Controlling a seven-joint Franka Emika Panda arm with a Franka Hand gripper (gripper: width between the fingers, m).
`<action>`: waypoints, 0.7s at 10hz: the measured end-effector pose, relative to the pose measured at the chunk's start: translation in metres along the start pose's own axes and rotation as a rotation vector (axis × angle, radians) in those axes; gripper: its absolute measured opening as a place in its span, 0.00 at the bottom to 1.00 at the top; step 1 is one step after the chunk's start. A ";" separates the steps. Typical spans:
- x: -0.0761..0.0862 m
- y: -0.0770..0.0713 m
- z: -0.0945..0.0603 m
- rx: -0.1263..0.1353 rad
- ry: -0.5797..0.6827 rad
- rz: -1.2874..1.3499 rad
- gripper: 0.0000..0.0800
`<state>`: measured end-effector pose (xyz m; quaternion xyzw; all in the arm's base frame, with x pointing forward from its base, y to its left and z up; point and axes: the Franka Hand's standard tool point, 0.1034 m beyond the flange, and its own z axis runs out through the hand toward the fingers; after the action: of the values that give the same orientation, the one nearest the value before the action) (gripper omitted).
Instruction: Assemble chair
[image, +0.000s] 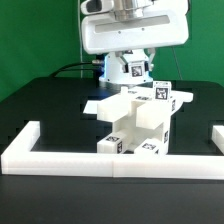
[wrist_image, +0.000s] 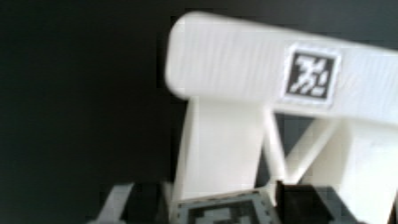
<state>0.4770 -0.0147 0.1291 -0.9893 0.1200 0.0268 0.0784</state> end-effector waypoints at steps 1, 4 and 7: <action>0.013 0.005 -0.006 -0.003 0.007 -0.043 0.37; 0.030 0.011 -0.012 -0.005 0.008 -0.095 0.37; 0.029 0.012 -0.011 -0.006 0.005 -0.099 0.37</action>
Offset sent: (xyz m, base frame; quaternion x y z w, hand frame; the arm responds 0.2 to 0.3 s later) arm 0.0000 0.0000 0.0000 0.0000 0.0000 0.0000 1.0000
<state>0.5025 -0.0351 0.1358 -0.9943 0.0710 0.0210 0.0763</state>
